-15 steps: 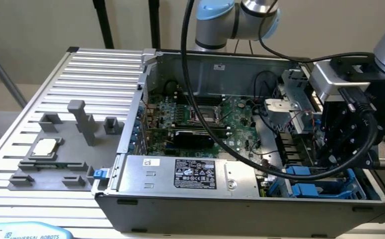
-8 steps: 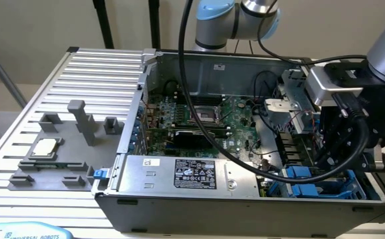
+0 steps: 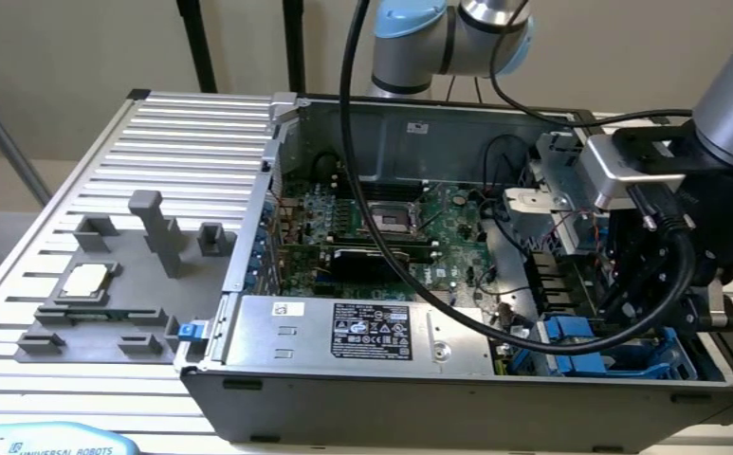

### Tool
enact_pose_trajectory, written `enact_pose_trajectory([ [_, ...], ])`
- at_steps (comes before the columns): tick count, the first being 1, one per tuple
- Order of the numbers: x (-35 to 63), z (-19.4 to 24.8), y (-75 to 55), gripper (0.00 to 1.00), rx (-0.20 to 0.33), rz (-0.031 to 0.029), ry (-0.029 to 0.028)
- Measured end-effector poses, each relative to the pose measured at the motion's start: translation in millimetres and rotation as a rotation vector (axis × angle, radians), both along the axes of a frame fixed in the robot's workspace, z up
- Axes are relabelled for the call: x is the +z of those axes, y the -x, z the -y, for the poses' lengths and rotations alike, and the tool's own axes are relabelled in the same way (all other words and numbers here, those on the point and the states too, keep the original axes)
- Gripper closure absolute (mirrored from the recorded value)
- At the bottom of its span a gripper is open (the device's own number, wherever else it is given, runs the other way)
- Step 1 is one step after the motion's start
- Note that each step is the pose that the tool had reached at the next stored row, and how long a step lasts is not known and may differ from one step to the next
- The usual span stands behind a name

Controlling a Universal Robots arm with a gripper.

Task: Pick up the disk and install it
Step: 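Insert the second disk wire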

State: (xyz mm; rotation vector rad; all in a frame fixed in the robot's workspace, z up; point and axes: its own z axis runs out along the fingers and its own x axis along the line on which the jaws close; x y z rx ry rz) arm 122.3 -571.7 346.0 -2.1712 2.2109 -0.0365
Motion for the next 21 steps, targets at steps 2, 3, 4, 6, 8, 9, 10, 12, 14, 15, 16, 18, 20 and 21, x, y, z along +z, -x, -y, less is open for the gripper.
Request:
enact_pose_trajectory([
  [2,-0.8,0.0,0.1,0.84,0.0,0.0005,-0.0003],
  [3,-1.0,0.0,0.1,0.84,0.0,0.0005,-0.0002],
  [4,-1.3,0.0,0.1,0.84,0.0,0.0006,-0.0002],
  [6,-1.8,0.0,0.1,0.84,0.0,0.0006,0.0],
  [8,-2.1,0.0,0.1,0.84,0.0,0.0006,0.0003],
  [9,-2.3,0.0,0.1,0.84,0.0,0.0006,0.0006],
  [10,-2.5,0.0,0.0,0.84,0.0,0.0006,0.0009],
  [12,-2.8,0.0,0.0,0.84,0.0,0.0006,0.0016],
  [14,-3.0,0.0,0.0,0.84,0.0,0.0006,0.0026],
  [15,-3.0,0.0,0.0,0.84,0.0,0.0006,0.0032],
  [16,-3.1,0.0,0.1,0.84,0.0,0.0006,0.0038],
  [18,-3.2,0.0,0.1,0.84,0.0,0.0006,0.0048],
  [20,-3.2,0.0,-0.7,0.84,-0.001,0.0006,0.0073],
  [21,-3.2,0.0,-0.8,0.84,-0.001,0.0006,0.0075],
])
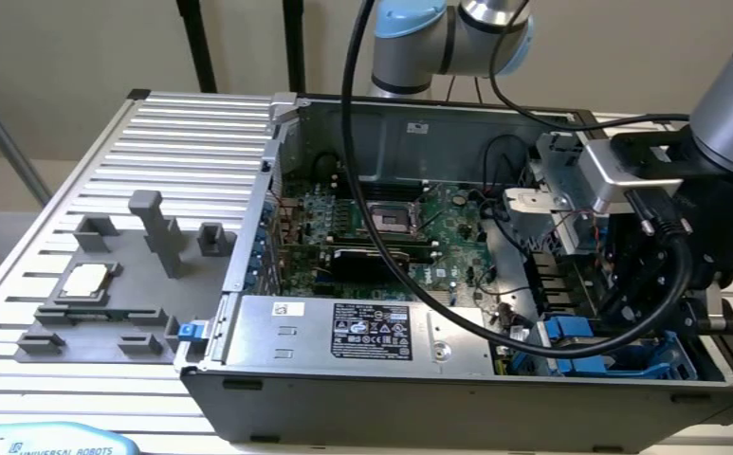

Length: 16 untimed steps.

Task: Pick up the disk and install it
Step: 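Insert the second disk wire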

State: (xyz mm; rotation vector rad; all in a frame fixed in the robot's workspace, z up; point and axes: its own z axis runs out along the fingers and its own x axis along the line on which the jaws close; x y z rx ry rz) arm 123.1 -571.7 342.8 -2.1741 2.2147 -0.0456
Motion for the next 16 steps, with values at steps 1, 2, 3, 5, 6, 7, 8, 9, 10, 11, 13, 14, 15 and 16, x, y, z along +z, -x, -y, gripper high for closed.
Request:
enact_pose_trajectory([
  [1,-0.1,0.0,-0.1,0.84,0.0,0.0,0.0001],
  [2,-0.1,0.0,-0.3,0.84,0.0,0.0,0.0004],
  [3,-0.1,0.0,-0.3,0.84,0.0,-0.0001,0.0006],
  [5,-0.2,0.0,-0.4,0.84,0.0,0.0,0.001],
  [6,-0.3,0.0,-0.5,0.84,0.0,0.0,0.0011],
  [7,-0.5,0.0,-0.5,0.84,0.0,0.0,0.0012],
  [8,-0.8,0.0,-0.5,0.84,0.0,0.0,0.0012],
  [9,-1.0,0.1,-0.5,0.84,0.0,0.0,0.0013],
  [10,-1.3,0.1,-0.5,0.84,0.0,0.0,0.0012],
  [11,-1.5,0.1,-0.5,0.84,0.0,0.0,0.0013],
  [13,-1.8,0.2,-0.5,0.84,0.0,0.0,0.0013],
  [14,-1.9,0.2,-0.5,0.84,0.0,-0.0001,0.0012],
  [15,-2.0,0.2,-0.5,0.84,0.0,-0.0001,0.0011],
  [16,-2.0,0.2,-0.5,0.84,-0.001,-0.0001,0.0011],
])
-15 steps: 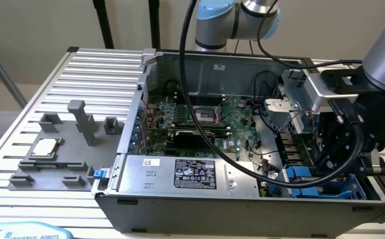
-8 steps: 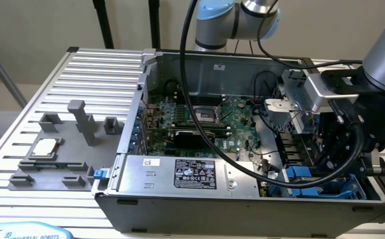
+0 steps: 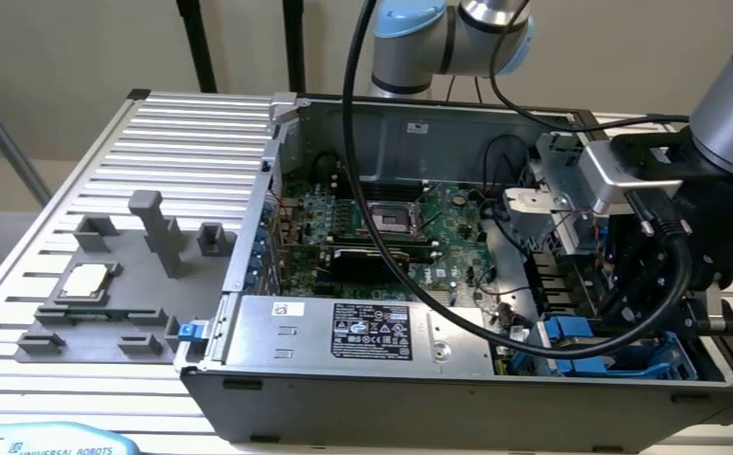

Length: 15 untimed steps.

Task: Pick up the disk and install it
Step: 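Insert the second disk wire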

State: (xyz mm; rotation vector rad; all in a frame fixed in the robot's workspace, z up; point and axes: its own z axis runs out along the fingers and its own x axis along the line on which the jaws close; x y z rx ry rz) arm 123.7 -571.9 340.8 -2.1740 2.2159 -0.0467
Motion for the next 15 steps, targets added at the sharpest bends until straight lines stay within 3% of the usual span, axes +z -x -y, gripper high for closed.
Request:
enact_pose_trajectory([
  [15,3.1,0.0,0.0,0.84,-0.023,0.0,-0.0001],
])
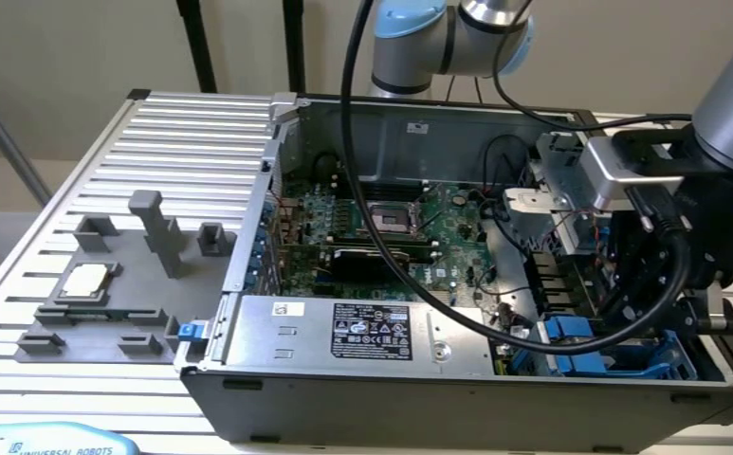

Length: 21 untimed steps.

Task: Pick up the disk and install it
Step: 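Insert the second disk wire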

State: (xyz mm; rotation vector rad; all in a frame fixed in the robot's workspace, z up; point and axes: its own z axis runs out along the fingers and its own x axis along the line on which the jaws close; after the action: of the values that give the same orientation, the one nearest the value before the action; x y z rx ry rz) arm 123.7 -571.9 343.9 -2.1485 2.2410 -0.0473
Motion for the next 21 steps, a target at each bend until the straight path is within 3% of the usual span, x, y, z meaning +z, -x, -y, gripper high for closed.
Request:
enact_pose_trajectory([
  [21,-2.4,-1.2,0.0,0.84,-0.032,0.0,-0.0001],
])
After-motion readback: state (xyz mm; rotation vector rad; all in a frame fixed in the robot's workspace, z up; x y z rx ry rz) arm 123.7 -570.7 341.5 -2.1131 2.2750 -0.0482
